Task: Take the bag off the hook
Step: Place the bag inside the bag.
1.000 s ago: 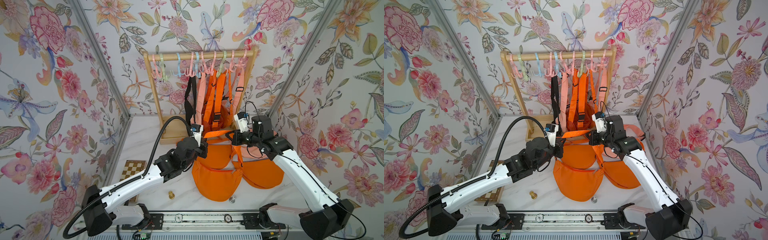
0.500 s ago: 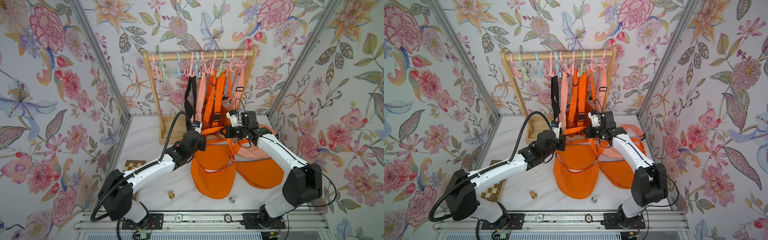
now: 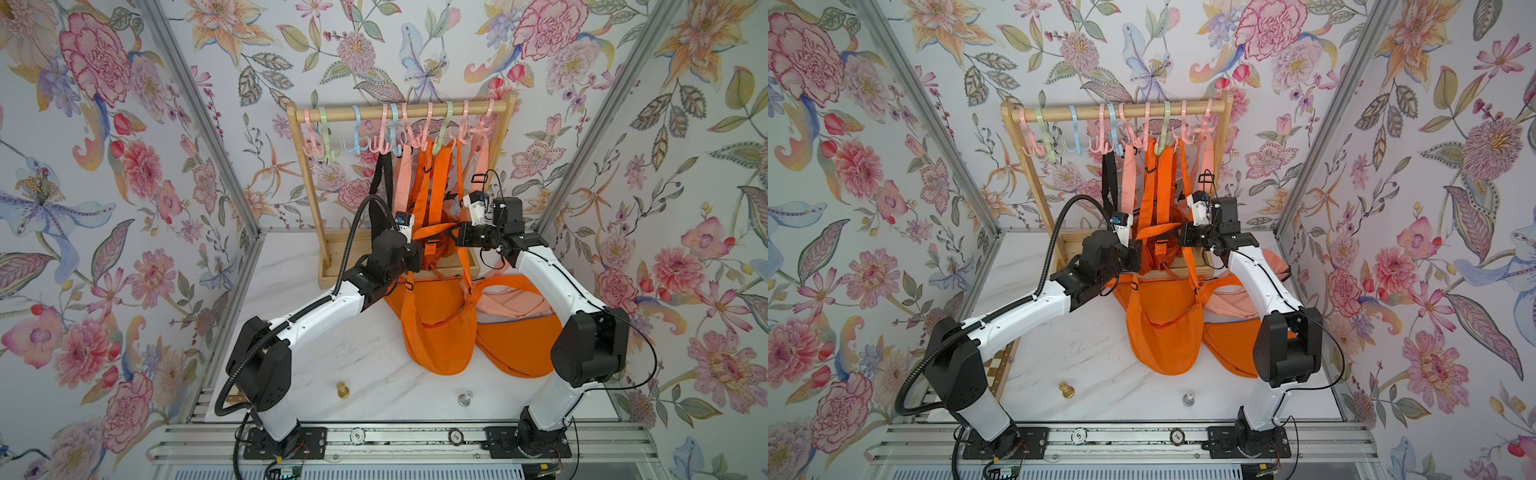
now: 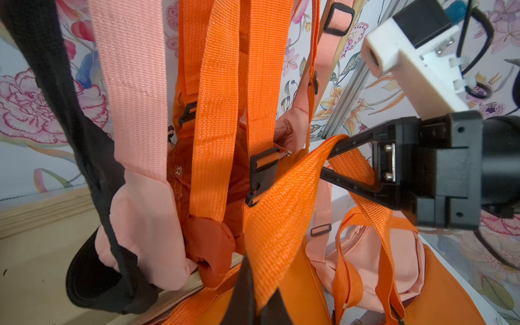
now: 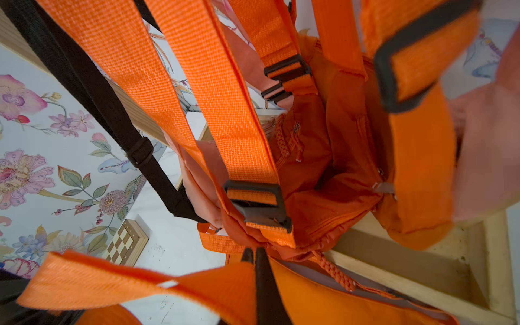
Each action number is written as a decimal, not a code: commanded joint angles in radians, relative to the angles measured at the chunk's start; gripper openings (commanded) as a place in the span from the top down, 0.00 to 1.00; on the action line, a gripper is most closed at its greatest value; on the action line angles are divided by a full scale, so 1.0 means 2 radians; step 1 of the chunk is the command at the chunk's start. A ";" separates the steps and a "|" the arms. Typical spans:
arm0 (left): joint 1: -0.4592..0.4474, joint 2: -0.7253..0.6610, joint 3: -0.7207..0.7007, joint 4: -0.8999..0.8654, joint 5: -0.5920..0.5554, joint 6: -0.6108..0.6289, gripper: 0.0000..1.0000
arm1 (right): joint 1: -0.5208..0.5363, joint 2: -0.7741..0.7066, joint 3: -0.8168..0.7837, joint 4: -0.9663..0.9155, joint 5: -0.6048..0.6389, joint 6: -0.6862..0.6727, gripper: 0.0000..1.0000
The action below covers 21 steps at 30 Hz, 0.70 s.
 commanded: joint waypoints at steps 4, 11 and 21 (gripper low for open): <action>0.035 0.024 0.031 -0.029 -0.042 0.028 1.00 | -0.059 0.020 0.027 0.018 0.088 0.012 1.00; 0.040 0.004 0.014 -0.029 0.018 -0.014 1.00 | -0.063 -0.025 -0.016 0.016 0.062 0.036 1.00; 0.038 -0.134 -0.080 -0.034 0.000 -0.046 1.00 | -0.052 -0.135 -0.084 -0.003 0.057 0.055 1.00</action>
